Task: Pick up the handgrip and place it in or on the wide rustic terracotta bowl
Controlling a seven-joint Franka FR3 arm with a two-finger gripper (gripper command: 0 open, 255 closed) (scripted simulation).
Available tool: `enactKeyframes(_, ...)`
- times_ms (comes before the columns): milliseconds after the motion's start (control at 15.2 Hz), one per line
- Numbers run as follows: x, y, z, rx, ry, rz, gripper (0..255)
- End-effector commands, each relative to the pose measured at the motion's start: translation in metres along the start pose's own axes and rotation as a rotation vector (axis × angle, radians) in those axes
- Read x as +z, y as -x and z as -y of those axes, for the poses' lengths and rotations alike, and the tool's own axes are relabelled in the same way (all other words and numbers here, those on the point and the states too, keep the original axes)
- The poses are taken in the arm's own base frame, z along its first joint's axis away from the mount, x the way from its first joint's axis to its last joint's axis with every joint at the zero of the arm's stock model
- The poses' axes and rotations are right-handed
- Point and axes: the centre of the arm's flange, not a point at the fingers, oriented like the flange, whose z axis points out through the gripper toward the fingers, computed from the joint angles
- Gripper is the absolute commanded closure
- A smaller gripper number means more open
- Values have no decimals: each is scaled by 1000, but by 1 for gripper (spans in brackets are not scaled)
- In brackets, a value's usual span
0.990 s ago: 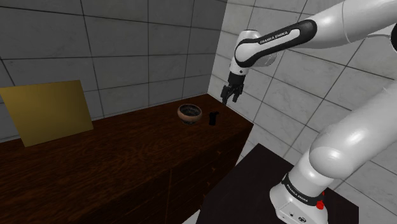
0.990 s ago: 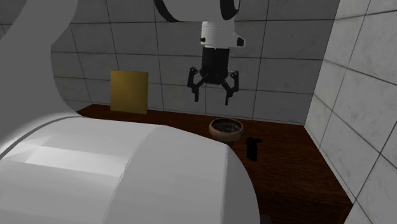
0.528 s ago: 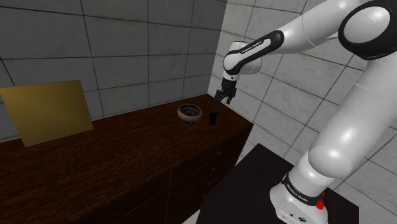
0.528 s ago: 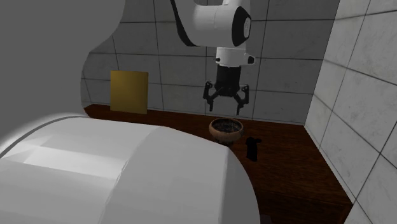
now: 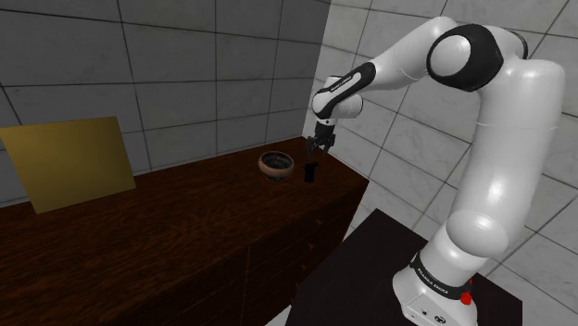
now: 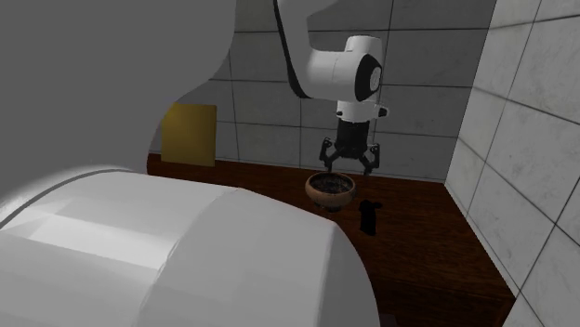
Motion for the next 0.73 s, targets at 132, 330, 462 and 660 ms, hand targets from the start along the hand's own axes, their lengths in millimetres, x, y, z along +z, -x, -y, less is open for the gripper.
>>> enactKeyframes(132, 30, -34, -25, 30, 6, -9, 0)
enactKeyframes(330, 52, -59, -43, 52, 10, -16, 0)
enactKeyframes(462, 67, -76, -56, 67, 13, -20, 0)
enactKeyframes(660, 85, -90, -67, 79, 16, -24, 0)
